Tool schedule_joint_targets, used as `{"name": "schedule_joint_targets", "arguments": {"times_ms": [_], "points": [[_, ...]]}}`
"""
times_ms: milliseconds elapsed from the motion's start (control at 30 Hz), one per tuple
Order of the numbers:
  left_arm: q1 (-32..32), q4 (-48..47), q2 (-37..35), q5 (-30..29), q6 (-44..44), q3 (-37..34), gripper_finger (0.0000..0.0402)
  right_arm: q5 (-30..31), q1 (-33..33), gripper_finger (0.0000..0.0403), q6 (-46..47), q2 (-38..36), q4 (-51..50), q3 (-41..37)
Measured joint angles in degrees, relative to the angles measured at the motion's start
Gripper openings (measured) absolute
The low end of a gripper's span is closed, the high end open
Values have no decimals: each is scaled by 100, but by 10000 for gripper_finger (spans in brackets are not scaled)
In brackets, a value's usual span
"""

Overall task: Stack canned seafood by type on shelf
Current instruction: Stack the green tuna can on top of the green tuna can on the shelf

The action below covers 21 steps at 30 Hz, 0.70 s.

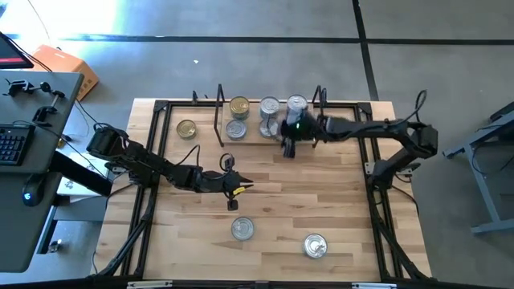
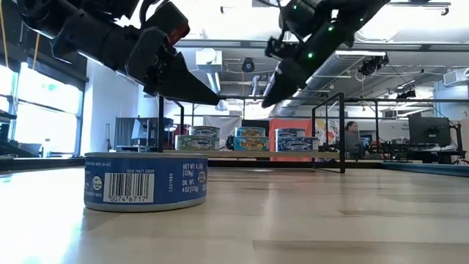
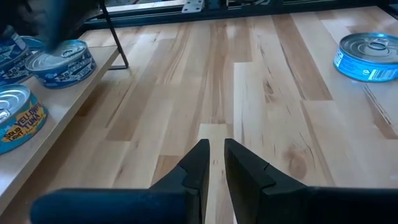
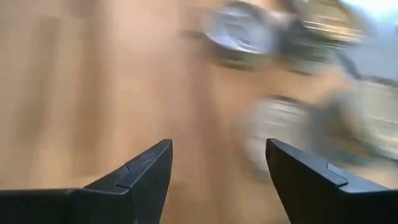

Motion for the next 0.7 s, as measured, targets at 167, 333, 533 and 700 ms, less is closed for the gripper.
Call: {"name": "schedule_joint_targets", "arguments": {"times_ms": [167, 333, 533, 700], "points": [[-141, 0, 0, 17, 125, 0, 39, -109, 1200, 251, 684, 0, 1689, -1046], [-360, 67, 3, 30, 450, 0, 39, 96, 2287, 251, 2204, 188, 5730, -2612], [-445, 856, 4, 224, 1135, 2, 39, 2474, 3682, 251, 1728, 606, 8330, -3330], [-419, 1729, 4, 1033, 1516, 2, 39, 2919, 3988, 251, 1254, 645, 8033, -3240]]}}
